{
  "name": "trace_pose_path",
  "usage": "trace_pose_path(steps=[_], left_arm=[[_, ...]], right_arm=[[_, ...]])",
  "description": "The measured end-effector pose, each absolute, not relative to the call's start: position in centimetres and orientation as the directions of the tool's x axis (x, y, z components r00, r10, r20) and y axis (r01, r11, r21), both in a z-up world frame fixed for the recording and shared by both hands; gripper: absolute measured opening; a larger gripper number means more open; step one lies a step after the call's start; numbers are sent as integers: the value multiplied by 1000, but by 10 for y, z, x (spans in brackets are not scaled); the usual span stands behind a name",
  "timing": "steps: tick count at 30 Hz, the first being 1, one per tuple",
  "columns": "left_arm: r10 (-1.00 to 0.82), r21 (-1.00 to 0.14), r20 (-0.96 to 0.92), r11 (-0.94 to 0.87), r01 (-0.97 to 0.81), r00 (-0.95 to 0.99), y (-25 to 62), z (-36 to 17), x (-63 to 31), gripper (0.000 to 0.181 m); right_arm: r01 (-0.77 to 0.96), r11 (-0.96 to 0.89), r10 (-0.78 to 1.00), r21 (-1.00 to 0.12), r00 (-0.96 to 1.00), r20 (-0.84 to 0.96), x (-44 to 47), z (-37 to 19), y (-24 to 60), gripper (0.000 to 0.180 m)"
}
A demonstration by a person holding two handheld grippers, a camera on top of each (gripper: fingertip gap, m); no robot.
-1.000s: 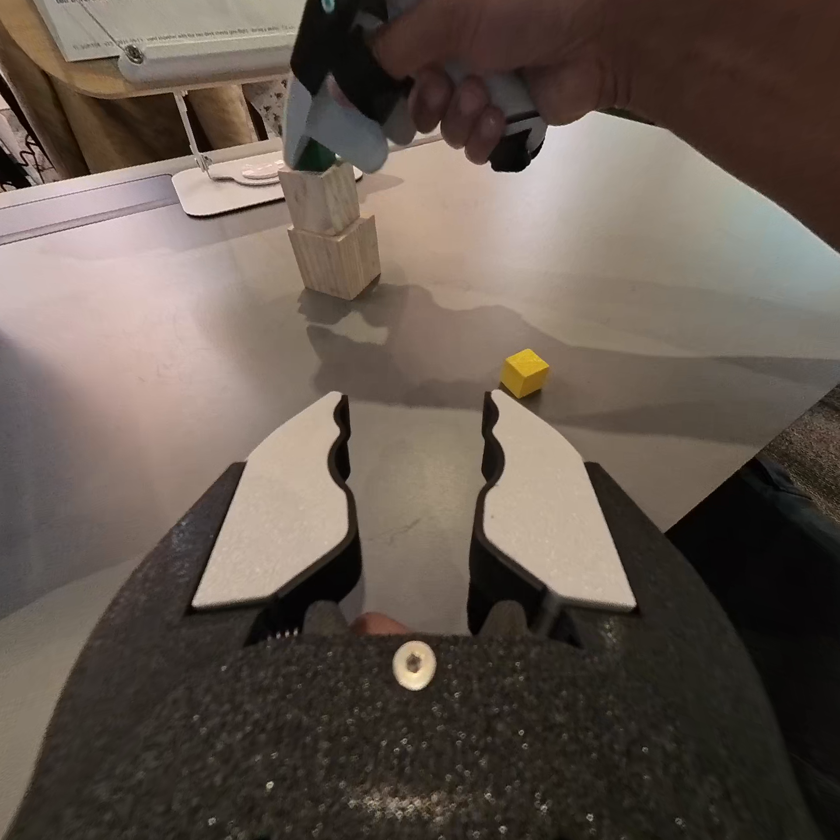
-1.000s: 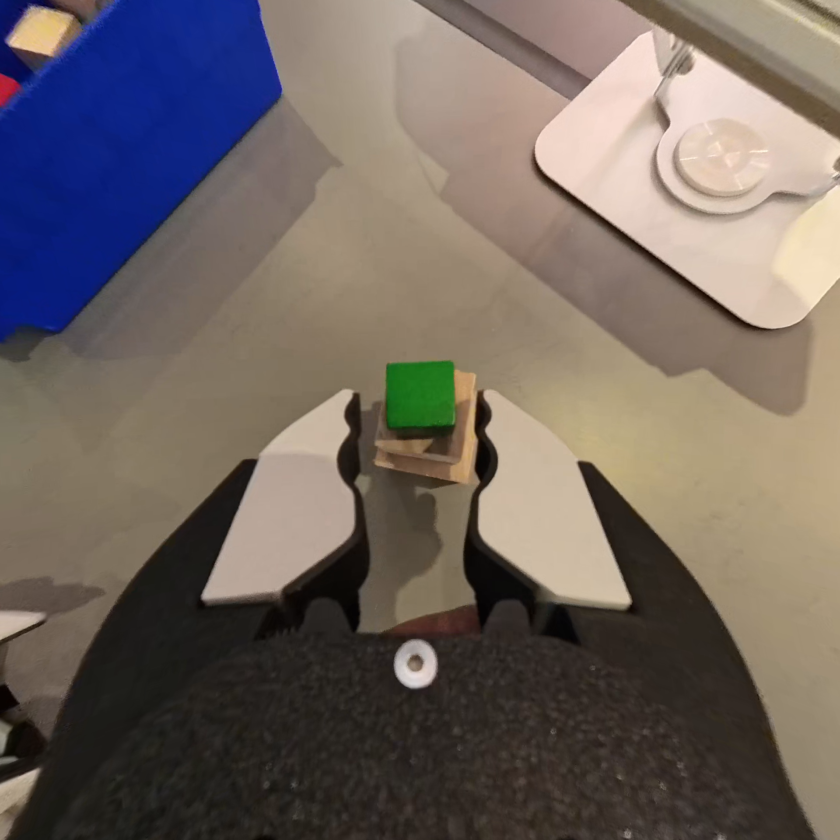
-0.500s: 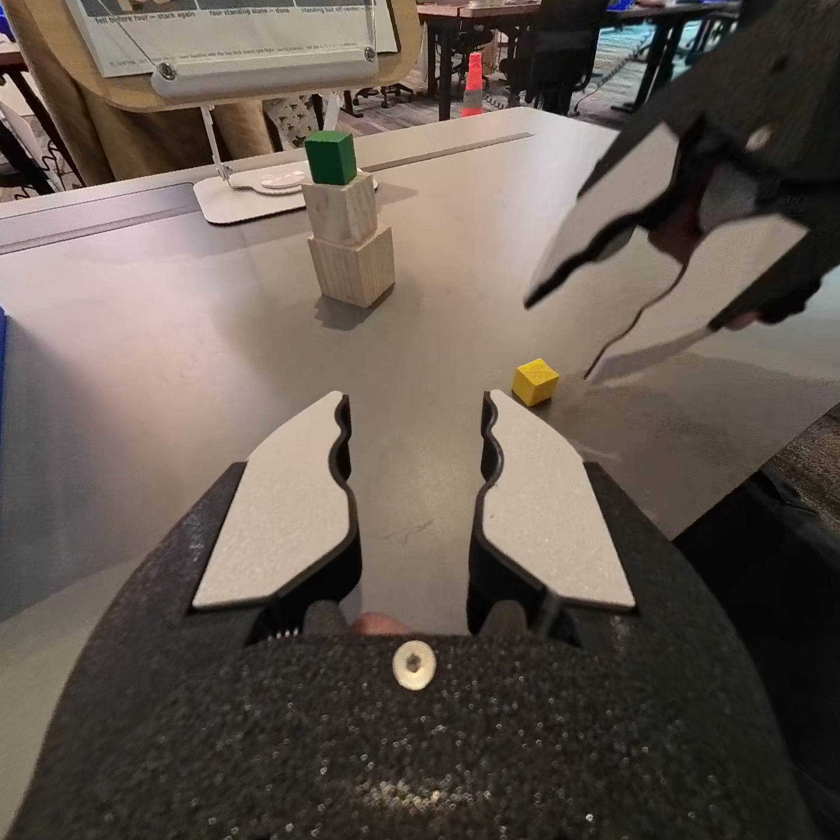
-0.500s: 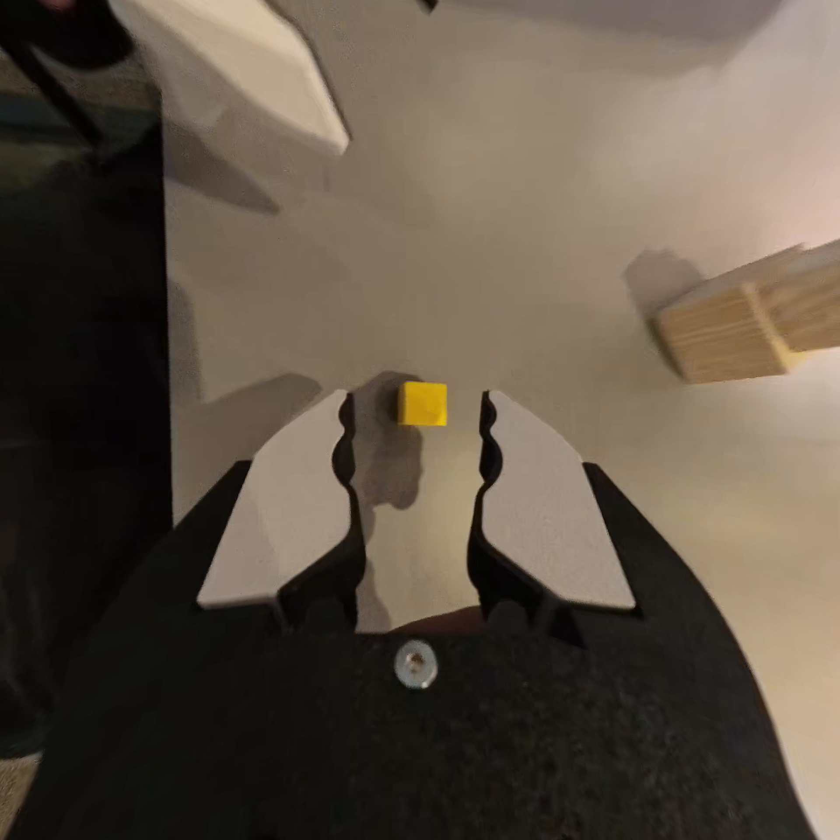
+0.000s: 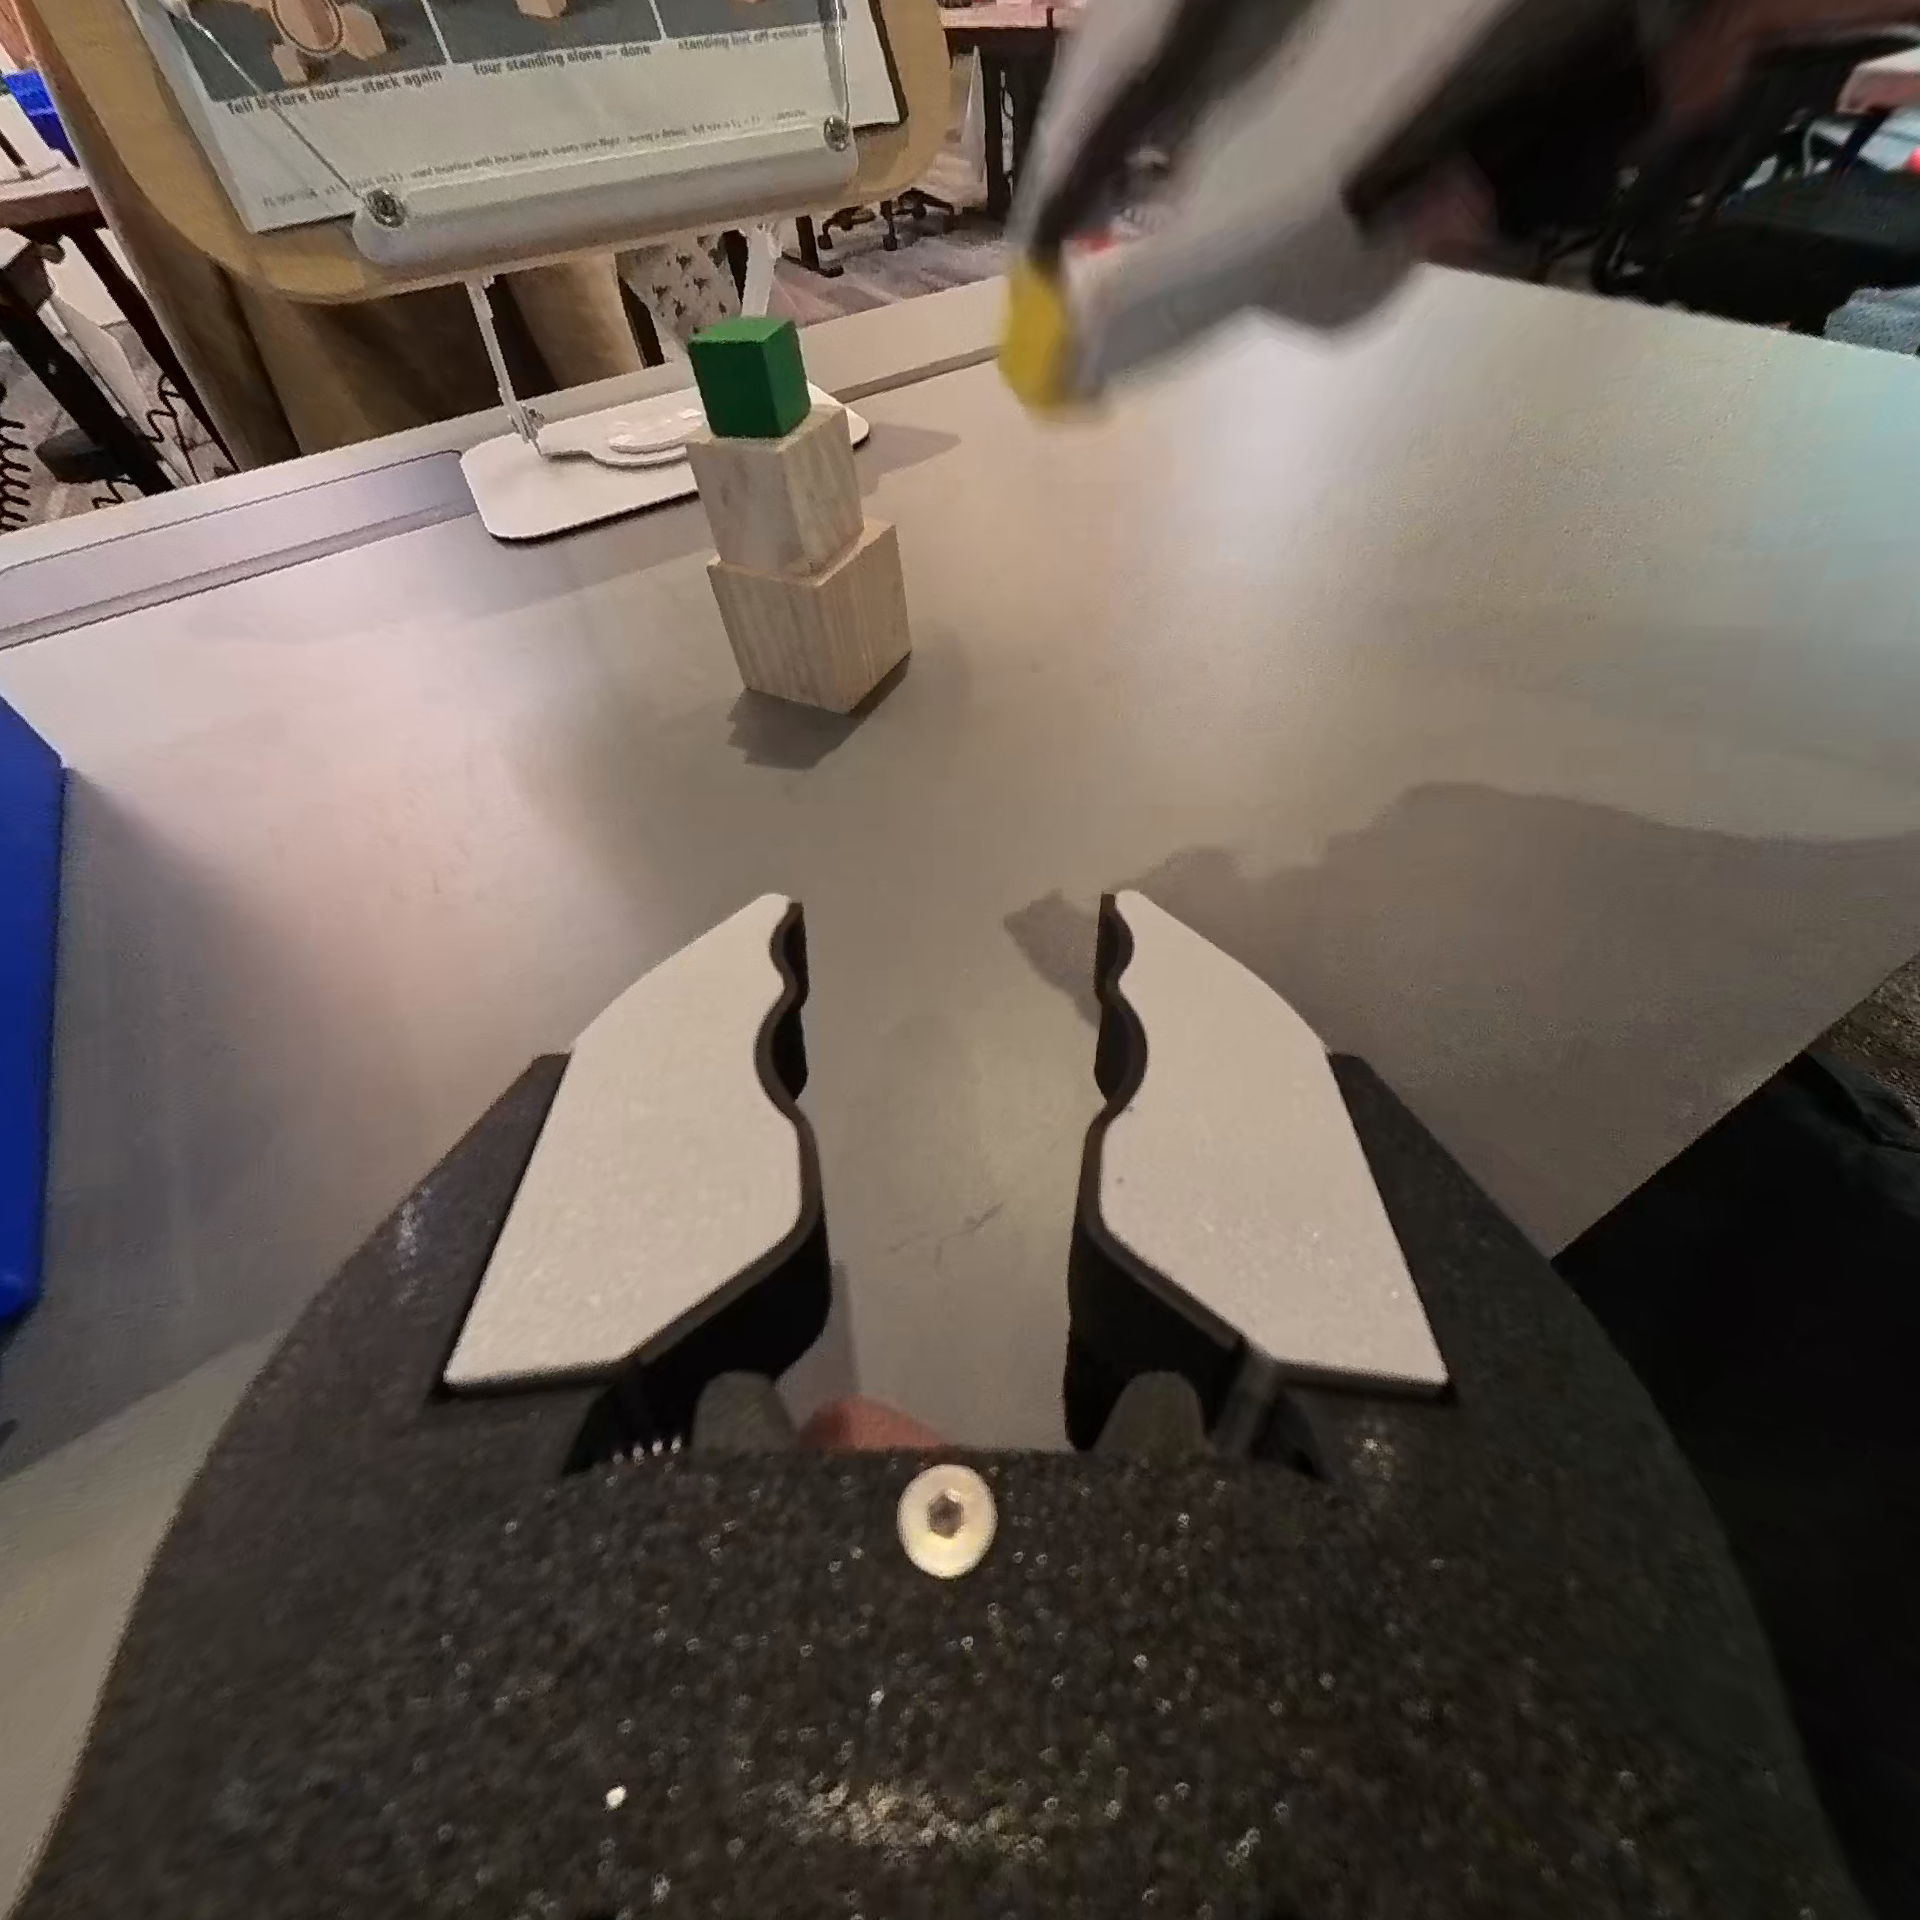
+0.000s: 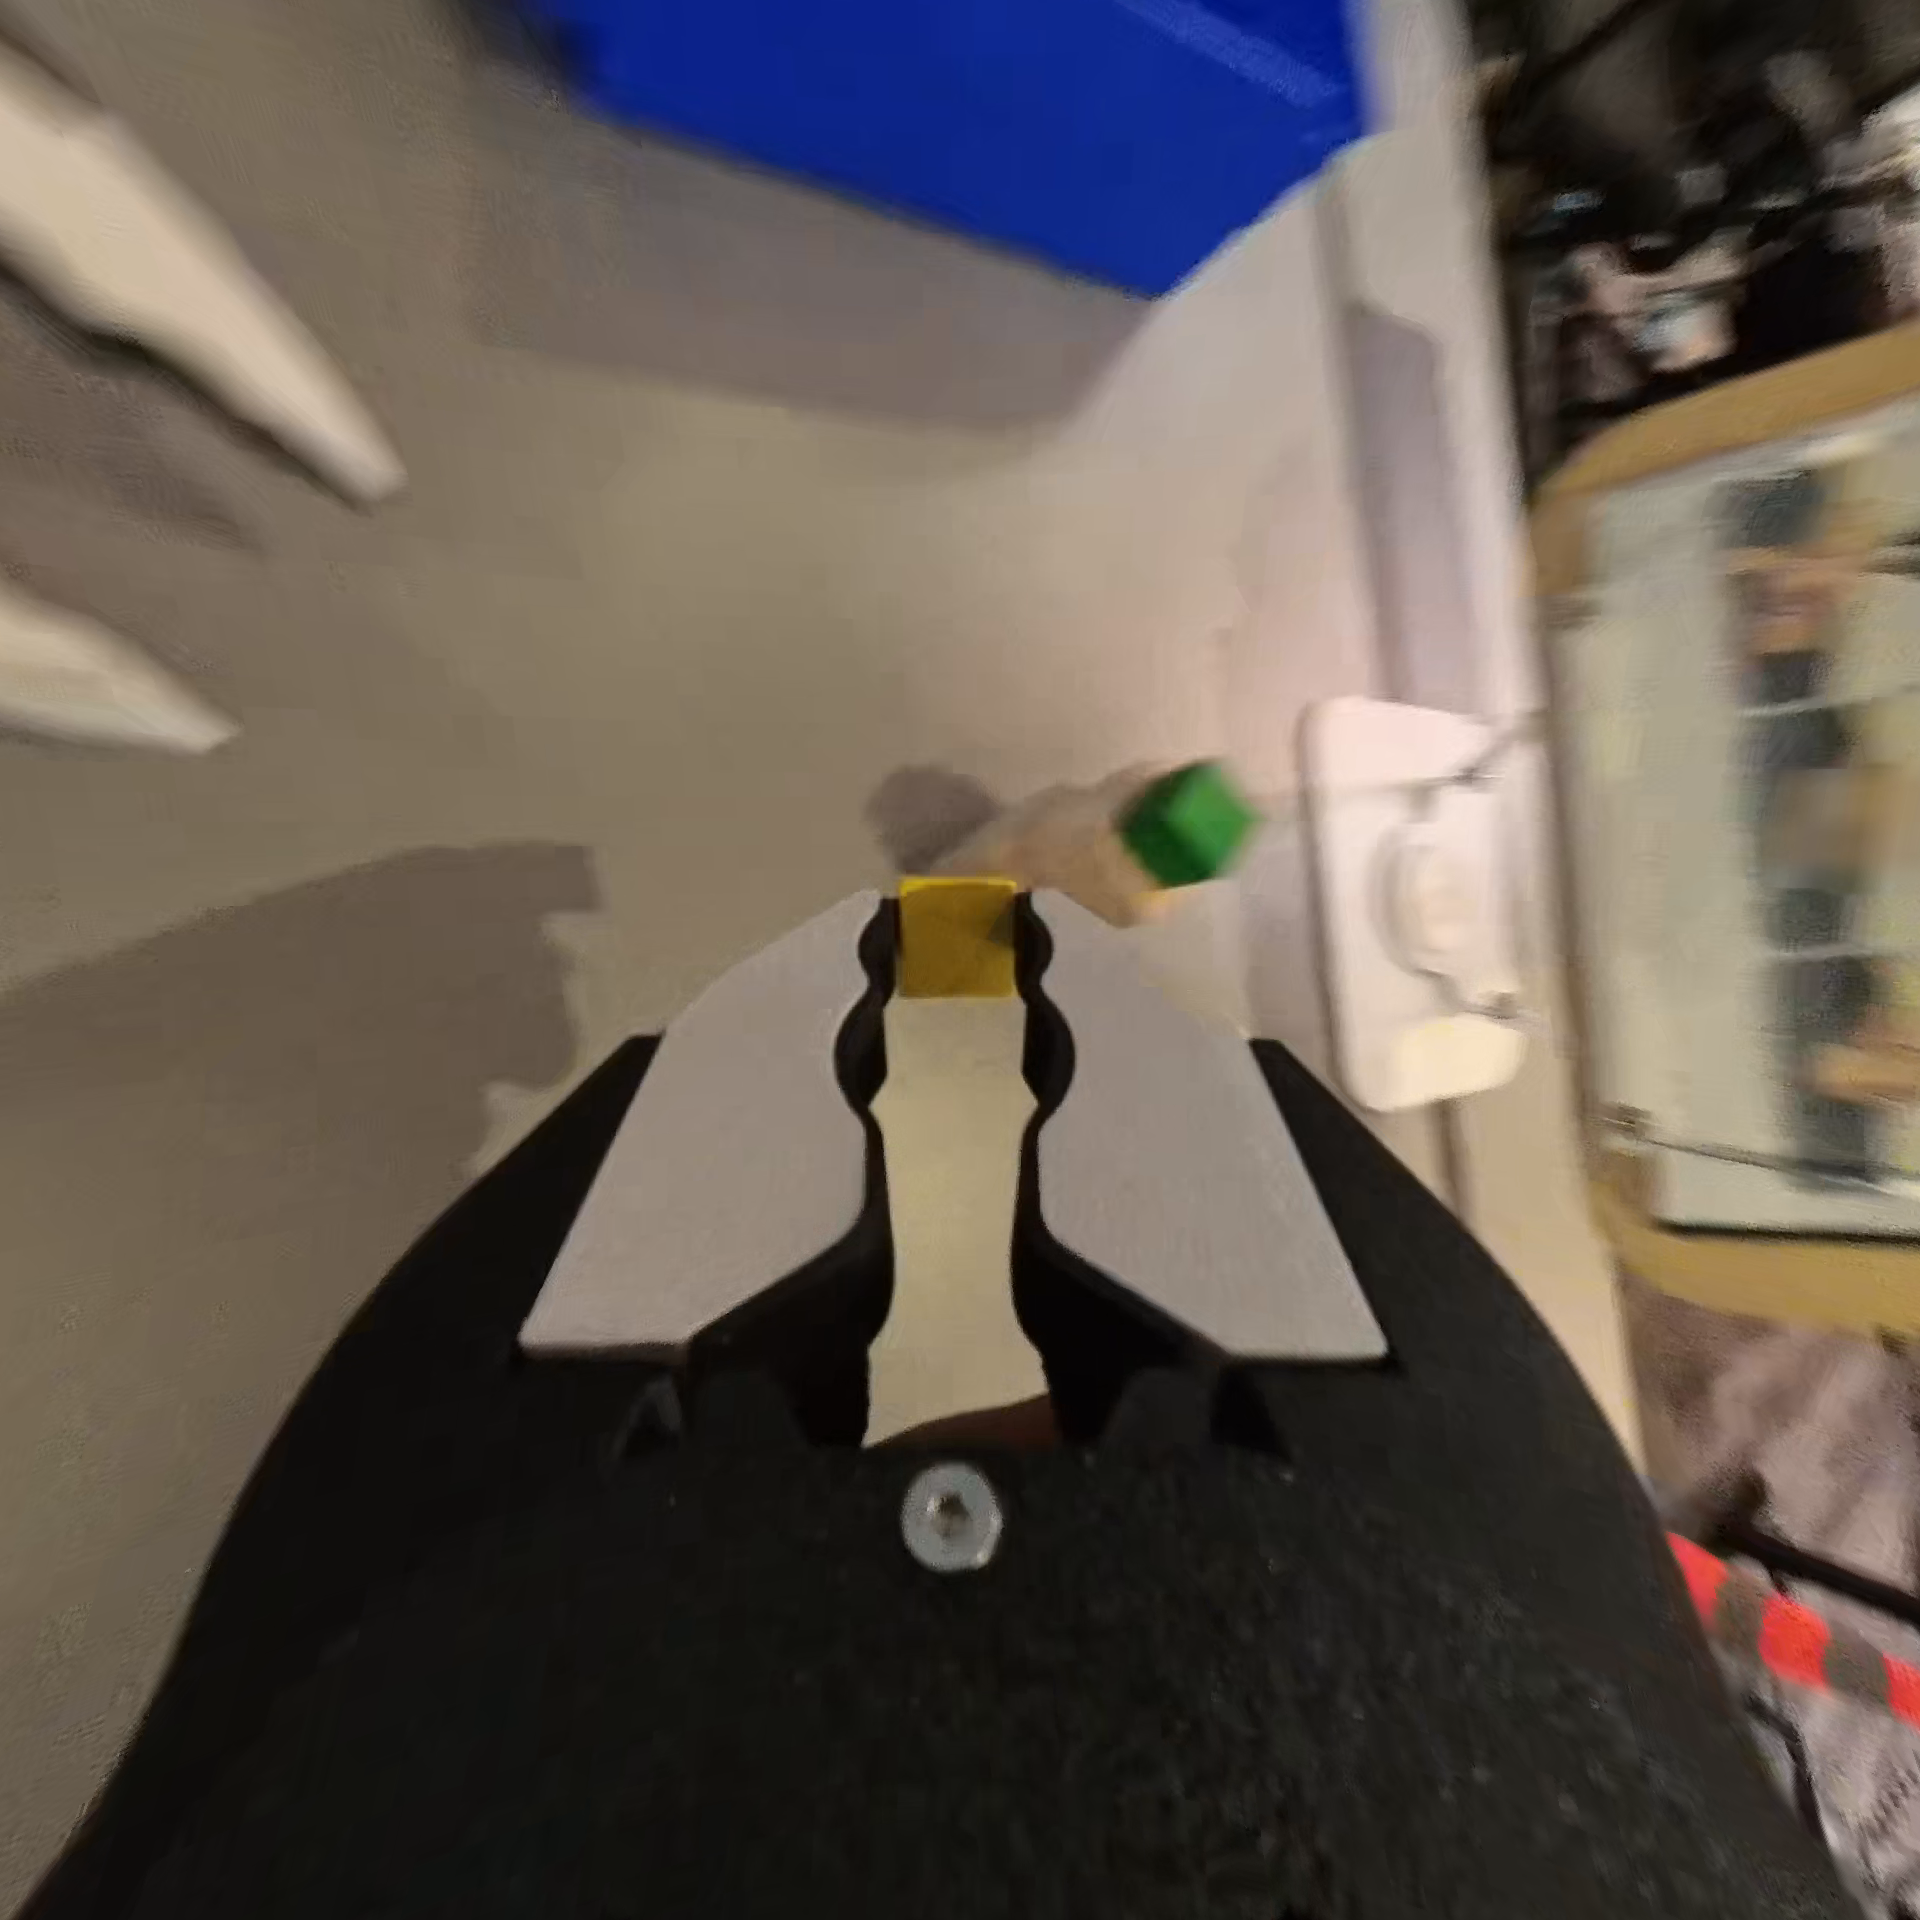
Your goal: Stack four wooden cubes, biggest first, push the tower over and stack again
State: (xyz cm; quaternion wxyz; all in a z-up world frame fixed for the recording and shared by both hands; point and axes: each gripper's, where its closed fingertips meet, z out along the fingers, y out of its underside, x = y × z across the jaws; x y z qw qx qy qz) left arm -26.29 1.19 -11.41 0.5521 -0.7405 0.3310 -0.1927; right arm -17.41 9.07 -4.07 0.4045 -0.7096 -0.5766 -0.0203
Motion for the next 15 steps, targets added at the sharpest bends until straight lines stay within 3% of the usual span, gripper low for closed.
trace_pose_path(steps=[1, 4, 8, 10, 15], left_arm=[[-703, -944, -78, -175, -278, 707, 12, -115, -263, 53], [-705, -943, -75, -180, -280, 706, 12, -116, -263, 53], [-707, -943, -82, -173, -284, 703, 11, -115, -262, 53], [-709, -943, -84, -170, -287, 700, 9, -115, -262, 53], [-712, -940, -96, -165, -298, 696, 7, -116, -264, 53]], right_arm=[[816, -33, 756, -576, 398, 520, -172, -20, 110, 21], [705, -263, 721, -658, 597, 351, -170, 0, 155, 21], [595, -513, 655, -618, 737, 166, -168, -20, 196, 21], [562, -568, 658, -601, 749, 79, -174, -31, 202, 21], [595, -616, 655, -516, 751, 84, -171, -59, 201, 21]])
